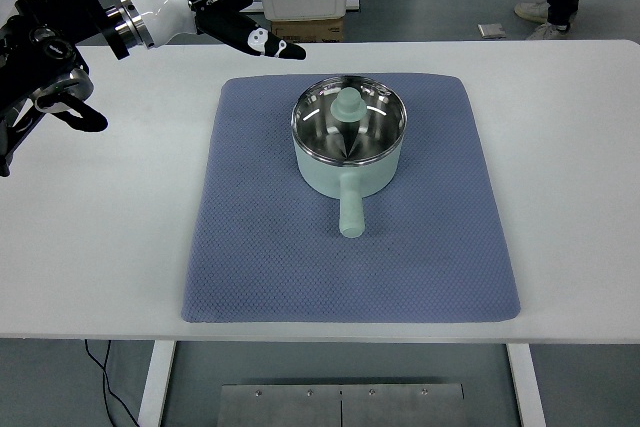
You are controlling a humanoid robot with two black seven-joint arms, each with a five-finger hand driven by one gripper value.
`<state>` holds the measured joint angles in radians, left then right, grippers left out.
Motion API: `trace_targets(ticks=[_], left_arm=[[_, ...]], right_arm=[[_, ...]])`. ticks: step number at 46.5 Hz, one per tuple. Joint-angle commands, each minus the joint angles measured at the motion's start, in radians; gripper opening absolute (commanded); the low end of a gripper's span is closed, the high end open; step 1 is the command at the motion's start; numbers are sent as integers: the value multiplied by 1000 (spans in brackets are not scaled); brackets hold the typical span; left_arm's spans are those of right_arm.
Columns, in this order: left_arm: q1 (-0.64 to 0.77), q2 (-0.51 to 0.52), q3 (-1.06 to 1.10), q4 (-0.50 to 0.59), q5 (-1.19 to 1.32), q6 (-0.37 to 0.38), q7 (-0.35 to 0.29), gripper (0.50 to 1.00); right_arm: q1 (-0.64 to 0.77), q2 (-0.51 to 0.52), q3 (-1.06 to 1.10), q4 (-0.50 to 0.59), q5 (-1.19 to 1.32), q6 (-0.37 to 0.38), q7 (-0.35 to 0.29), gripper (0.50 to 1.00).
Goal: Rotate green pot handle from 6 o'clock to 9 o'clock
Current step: 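Lower the left hand over the pot rim and reach toward the handle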
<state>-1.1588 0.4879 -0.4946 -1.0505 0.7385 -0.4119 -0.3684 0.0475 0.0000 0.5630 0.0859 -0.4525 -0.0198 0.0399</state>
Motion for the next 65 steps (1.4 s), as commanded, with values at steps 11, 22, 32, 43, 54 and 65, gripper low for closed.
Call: trace_targets(ticks=[11,22,32,43,54,65], left_arm=[[-27,8,59,-51,31,-2,-1,1000],[-33,8,97,-94,91,-10,-1,1000],[-41,8,136,-103,125,-16,-3,1000],[-55,3,163,-114,145,-18,-3,1000],[-59,-3,165,-114,147,-18,-3,1000],[-53,-12,163,-115,151,-38,-1,1000]], right_arm=[[0,0,0,0,0,0,0,1000],[0,0,0,-1,0,0,0,1000],[0,0,0,0,0,0,0,1000],[0,0,0,0,0,0,0,1000],[0,0,0,0,0,0,0,1000],[0,0,0,0,0,0,0,1000]])
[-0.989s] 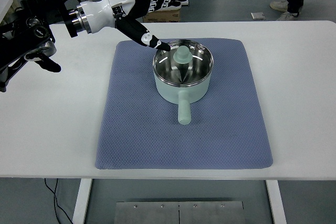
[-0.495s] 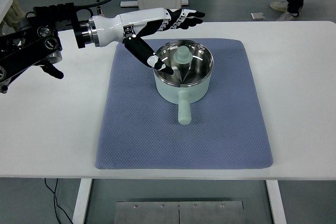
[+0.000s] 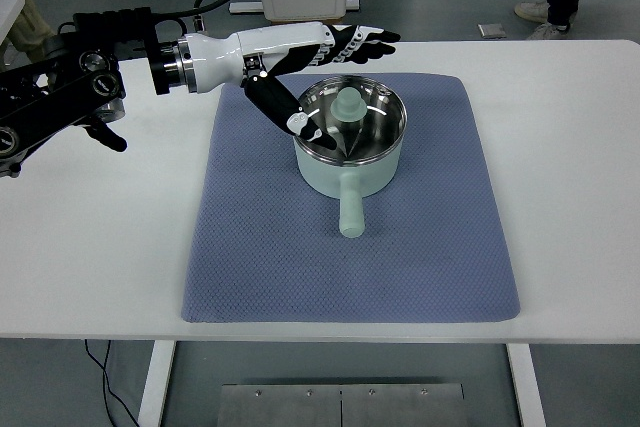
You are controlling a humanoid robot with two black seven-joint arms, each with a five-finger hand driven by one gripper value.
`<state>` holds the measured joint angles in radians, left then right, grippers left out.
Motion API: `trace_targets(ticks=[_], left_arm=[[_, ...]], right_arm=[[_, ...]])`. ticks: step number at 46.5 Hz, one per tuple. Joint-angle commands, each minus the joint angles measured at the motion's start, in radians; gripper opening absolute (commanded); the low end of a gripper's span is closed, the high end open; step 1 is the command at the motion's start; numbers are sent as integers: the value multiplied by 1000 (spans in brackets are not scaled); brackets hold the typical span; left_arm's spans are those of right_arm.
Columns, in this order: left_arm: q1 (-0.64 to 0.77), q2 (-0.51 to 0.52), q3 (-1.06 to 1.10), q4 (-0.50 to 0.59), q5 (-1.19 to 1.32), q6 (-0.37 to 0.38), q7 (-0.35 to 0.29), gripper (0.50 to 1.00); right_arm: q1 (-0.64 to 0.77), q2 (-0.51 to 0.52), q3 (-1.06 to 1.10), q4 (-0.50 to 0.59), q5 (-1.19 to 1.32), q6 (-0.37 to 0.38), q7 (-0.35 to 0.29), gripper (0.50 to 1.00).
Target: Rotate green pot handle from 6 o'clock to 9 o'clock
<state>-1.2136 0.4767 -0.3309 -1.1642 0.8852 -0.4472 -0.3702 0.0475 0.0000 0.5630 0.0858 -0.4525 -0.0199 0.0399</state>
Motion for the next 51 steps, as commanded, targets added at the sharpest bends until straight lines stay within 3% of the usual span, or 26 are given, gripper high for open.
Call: trace_targets(ticks=[1,51], left_arm=[[2,-3,0,-2,9,-2,1,1000],[-7,5,110,-104,141,-24,1,1000]], right_arm=[[0,0,0,0,0,0,0,1000],[0,0,0,0,0,1,0,1000]])
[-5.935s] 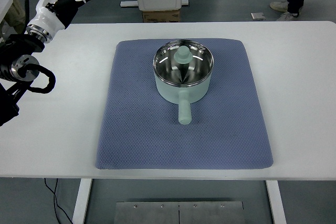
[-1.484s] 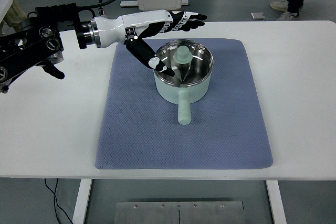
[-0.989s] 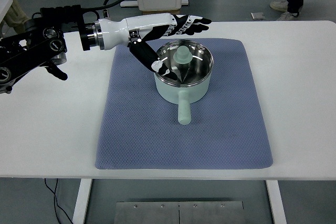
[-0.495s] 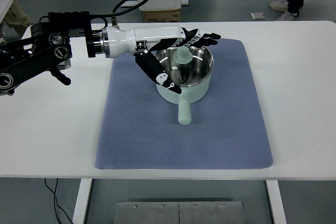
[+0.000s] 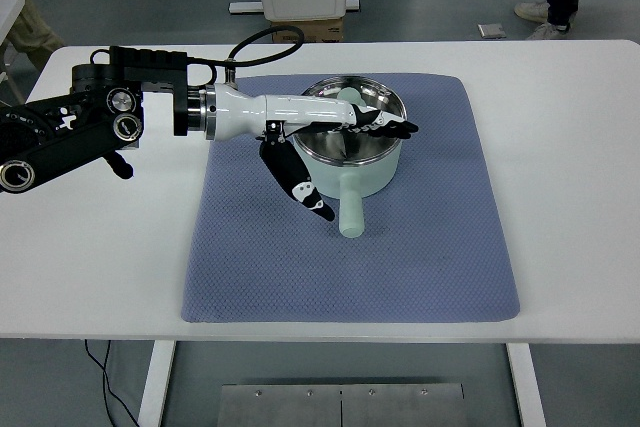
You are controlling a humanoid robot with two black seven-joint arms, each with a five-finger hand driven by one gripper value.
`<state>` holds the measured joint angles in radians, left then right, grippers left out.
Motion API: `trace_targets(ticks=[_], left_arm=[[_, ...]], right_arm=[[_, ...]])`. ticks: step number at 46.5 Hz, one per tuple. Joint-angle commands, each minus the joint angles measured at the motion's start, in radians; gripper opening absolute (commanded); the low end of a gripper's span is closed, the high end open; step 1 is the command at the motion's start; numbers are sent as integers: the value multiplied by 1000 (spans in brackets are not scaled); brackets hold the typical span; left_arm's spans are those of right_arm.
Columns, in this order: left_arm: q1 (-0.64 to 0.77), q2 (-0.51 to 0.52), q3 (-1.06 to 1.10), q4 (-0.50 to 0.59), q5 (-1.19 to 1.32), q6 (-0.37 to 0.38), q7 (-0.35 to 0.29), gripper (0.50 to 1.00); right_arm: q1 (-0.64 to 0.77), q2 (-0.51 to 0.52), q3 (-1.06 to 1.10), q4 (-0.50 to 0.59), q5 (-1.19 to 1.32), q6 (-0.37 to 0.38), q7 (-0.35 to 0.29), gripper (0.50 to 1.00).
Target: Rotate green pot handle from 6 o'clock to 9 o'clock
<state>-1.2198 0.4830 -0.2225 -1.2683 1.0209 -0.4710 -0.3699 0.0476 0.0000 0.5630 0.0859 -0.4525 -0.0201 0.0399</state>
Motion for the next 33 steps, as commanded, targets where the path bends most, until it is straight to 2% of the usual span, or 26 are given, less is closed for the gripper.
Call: trace_targets(ticks=[1,33], left_arm=[[-1,-1,3,0,7,0,0,1000],[9,-40,55,-9,111,2,0,1000]], right_arm=[[0,0,0,0,0,0,0,1000],[0,0,0,0,0,0,0,1000]])
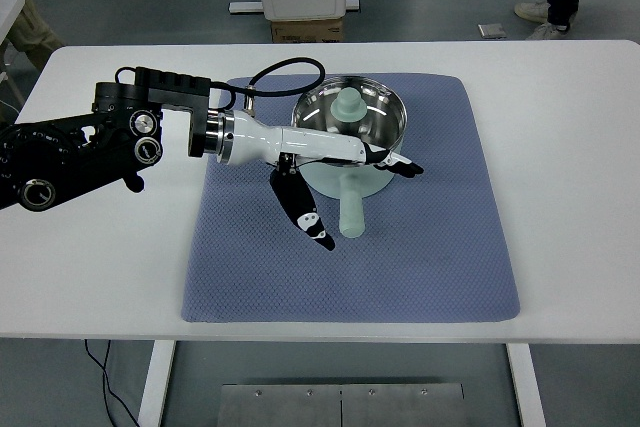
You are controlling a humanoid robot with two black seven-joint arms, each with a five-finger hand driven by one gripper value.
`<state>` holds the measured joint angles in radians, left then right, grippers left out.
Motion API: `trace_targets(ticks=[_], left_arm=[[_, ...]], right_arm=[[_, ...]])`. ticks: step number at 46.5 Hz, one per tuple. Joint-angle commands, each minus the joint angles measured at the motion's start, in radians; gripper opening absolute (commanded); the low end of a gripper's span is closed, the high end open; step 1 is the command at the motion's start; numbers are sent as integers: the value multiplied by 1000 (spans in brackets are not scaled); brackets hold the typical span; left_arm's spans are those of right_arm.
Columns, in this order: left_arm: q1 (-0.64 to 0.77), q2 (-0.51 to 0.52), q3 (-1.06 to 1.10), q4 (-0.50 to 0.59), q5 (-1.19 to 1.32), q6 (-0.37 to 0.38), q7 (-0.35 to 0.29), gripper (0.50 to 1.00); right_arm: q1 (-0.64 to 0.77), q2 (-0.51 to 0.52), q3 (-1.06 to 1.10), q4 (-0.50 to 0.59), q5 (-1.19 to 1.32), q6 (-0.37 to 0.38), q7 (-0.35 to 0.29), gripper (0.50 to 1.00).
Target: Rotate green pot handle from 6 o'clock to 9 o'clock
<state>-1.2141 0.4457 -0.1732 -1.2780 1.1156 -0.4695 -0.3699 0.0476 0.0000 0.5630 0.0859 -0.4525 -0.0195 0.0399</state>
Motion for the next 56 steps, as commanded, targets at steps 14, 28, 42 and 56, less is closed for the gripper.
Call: trace_targets(ticks=[14,28,42,56], left_arm=[[5,-12,27,0,43,0,0,1000],[4,-25,41,0,73,0,0,1000],[2,-47,41,0,89,0,0,1000],[2,-50,66,0,179,2,0,1000]], right_arm=[[0,0,0,0,0,1,0,1000],[0,0,0,0,0,0,0,1000],[0,0,0,0,0,0,0,1000],[0,0,0,0,0,0,0,1000]])
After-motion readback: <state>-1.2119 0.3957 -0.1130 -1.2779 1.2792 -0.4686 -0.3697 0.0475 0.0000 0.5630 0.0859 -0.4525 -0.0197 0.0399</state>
